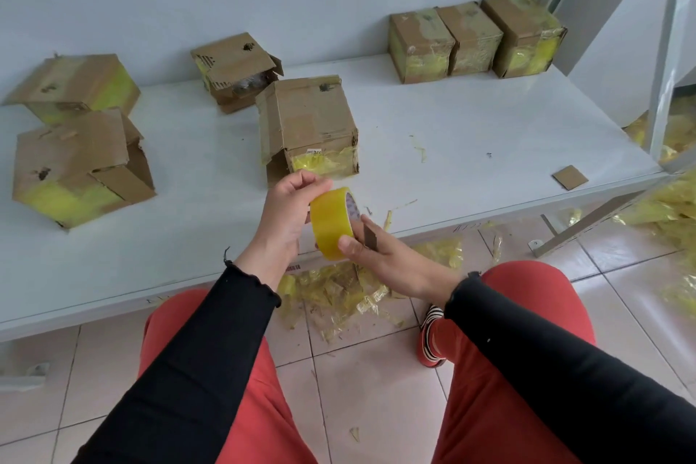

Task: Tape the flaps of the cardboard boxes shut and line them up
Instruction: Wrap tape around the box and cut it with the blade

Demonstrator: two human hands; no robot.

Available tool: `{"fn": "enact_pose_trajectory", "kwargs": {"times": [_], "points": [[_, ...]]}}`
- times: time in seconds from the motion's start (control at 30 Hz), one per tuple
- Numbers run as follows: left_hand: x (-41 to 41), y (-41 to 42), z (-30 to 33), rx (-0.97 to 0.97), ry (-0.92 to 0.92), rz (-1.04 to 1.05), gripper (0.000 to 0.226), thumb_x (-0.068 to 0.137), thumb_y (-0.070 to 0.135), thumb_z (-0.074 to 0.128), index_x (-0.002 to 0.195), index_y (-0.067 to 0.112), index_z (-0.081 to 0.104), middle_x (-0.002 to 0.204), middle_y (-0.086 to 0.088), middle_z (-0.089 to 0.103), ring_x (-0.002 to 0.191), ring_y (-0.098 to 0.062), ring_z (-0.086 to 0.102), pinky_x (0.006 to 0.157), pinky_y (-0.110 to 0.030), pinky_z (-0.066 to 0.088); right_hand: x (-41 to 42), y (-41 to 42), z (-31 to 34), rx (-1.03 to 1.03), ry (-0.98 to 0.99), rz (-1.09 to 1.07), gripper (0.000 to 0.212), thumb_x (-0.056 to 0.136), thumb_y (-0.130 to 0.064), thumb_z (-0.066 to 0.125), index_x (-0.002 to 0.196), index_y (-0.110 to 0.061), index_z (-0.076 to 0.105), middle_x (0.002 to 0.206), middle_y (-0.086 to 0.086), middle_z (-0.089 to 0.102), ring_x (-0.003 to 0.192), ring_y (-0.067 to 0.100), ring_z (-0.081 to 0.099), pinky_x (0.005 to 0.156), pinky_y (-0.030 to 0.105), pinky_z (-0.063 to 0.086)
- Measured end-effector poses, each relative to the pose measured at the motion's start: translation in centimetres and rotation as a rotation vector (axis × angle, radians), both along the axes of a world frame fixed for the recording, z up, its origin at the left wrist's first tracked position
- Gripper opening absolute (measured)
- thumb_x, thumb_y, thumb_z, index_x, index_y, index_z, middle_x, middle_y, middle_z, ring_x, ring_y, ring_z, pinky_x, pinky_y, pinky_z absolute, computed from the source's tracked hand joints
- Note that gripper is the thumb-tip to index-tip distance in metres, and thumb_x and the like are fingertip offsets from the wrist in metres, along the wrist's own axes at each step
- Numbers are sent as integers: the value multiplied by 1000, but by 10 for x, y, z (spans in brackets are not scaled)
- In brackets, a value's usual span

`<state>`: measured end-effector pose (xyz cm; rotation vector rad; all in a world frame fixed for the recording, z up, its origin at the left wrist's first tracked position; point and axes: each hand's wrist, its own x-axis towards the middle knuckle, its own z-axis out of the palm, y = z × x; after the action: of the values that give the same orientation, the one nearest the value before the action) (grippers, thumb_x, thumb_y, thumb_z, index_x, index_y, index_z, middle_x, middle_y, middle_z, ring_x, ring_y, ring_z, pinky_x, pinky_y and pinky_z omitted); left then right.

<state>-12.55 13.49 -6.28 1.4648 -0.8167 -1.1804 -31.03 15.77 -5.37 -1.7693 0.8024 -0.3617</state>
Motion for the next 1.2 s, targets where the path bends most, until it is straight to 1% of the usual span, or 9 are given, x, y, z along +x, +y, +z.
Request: {"fn": "enact_pose_trajectory", "kwargs": {"times": [0.07, 0.17, 0.3, 0.47, 0.6, 0.73, 0.83, 1.03, 1.2], "points": [[-2, -4, 9, -36, 9, 13, 20, 88, 18, 79, 72, 23, 68, 71, 7, 66, 64, -6, 61, 59, -20, 50, 0, 6, 4, -74, -34, -61, 31, 110, -28, 39, 122, -7, 60, 120, 0, 71, 130, 21, 54, 125, 32, 17], [1, -17, 30, -161, -31, 12, 13, 89, 14, 78, 78, 19, 72, 71, 6, 66, 63, -5, 55, 65, -17, 47, -2, 15, 17, 45, -144, -239, 34, 108, -37, 43, 122, -11, 60, 104, 2, 77, 112, 22, 67, 107, 41, 46], [15, -57, 64, -243, -1, 35, 16, 88, 13, 80, 78, 25, 74, 76, 7, 72, 71, -7, 57, 67, -17, 49, -1, 17, 18, 123, -121, -357, 45, 108, -45, 39, 115, -3, 54, 92, 7, 79, 93, 17, 75, 94, 54, 53], [32, -122, 88, -252, -18, 45, 12, 91, 13, 77, 82, 20, 71, 75, 6, 71, 70, -9, 55, 63, -19, 44, 8, -5, 33, 176, -109, -400, 31, 109, -44, 40, 92, -19, 48, 88, 3, 80, 90, 17, 76, 88, 41, 51], [52, -172, 97, -193, -174, -15, 14, 86, 26, 83, 81, 24, 70, 73, 14, 68, 70, -4, 53, 66, -18, 44, 14, -22, 41, 157, -92, -446, 31, 109, -47, 39, 99, -20, 51, 86, 0, 80, 88, 18, 75, 74, 37, 46], [62, -206, 86, -153, -283, -37, 20, 82, 31, 87, 77, 25, 69, 73, 22, 69, 76, 4, 59, 82, -24, 45, 22, -46, 50, 141, -84, -460, 20, 109, -43, 41, 104, -27, 52, 91, -2, 79, 66, -2, 65, 60, 24, 36], [70, -223, 72, -126, -317, -74, 20, 81, 30, 88, 75, 25, 70, 86, 18, 72, 89, 1, 61, 96, -31, 45, 29, -53, 46, 175, -73, -500, 16, 108, -40, 43, 102, -28, 52, 91, -4, 79, 57, -7, 59, 56, 22, 34], [75, -240, 41, -45, -346, -115, 22, 81, 32, 88, 76, 24, 69, 113, 7, 74, 106, 3, 57, 96, -27, 33, 31, -65, 30, 244, -125, -592, 26, 108, -41, 44, 96, -20, 52, 84, 1, 79, 58, 2, 63, 55, 26, 35], [78, -250, 20, 54, -356, -129, 21, 82, 33, 87, 74, 25, 69, 95, 7, 72, 107, -15, 63, 93, -31, 47, 34, -69, 12, 253, -96, -616, 26, 106, -43, 44, 96, -21, 52, 81, 0, 79, 64, 9, 68, 57, 28, 34]]}}
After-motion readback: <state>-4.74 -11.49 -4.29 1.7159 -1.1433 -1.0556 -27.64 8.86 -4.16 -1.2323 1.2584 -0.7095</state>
